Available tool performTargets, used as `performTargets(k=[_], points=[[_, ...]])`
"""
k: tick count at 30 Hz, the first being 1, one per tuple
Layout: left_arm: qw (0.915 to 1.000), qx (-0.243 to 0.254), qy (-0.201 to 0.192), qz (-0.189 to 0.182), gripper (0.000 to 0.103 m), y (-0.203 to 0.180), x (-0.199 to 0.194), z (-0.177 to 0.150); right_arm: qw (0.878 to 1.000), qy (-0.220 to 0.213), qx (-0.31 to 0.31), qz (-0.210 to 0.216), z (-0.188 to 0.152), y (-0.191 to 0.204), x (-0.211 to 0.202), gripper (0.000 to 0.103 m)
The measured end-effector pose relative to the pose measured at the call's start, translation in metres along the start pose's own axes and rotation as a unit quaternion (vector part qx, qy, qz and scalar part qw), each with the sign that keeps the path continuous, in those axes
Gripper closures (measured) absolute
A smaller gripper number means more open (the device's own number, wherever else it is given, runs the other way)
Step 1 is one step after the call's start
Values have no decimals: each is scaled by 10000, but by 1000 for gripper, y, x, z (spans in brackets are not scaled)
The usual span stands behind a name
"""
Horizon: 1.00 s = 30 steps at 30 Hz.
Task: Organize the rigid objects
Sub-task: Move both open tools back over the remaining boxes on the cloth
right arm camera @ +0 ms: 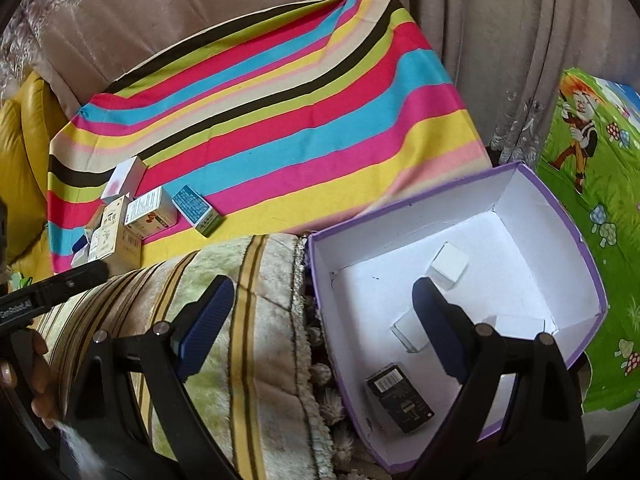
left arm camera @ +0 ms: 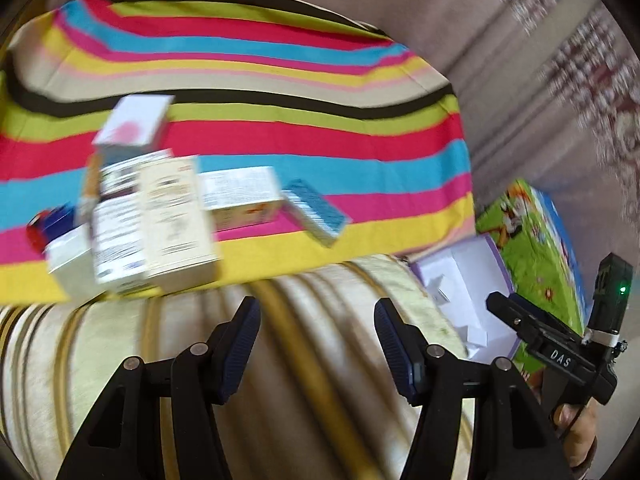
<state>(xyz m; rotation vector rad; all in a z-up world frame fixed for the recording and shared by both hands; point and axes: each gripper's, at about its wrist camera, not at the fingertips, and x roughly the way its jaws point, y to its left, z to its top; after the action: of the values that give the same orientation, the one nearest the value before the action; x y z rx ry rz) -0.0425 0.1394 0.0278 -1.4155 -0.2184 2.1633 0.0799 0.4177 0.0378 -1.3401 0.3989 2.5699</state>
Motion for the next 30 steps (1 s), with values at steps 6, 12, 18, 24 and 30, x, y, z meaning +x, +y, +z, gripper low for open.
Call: performTargets(k=[6, 12, 18, 24, 30], points=[[9982, -530, -217, 196, 43, 51, -26, -9, 9995, 56, -299, 91, 8, 24, 4, 11], [9954, -866, -316, 248, 43, 86, -40, -18, 9980, 157, -564, 246, 13, 51, 11, 11], [9923, -1149, -371, 267, 43, 114, -48, -23, 9955, 328, -814, 369, 14, 80, 26, 11], [9896, -1347, -418, 281, 43, 134, -55, -24, 9913, 510, -1159, 354, 16, 107, 45, 11], [9873, -1496, -428, 328, 43, 148, -55, -21, 9880, 707, -1336, 315, 23, 124, 69, 11]])
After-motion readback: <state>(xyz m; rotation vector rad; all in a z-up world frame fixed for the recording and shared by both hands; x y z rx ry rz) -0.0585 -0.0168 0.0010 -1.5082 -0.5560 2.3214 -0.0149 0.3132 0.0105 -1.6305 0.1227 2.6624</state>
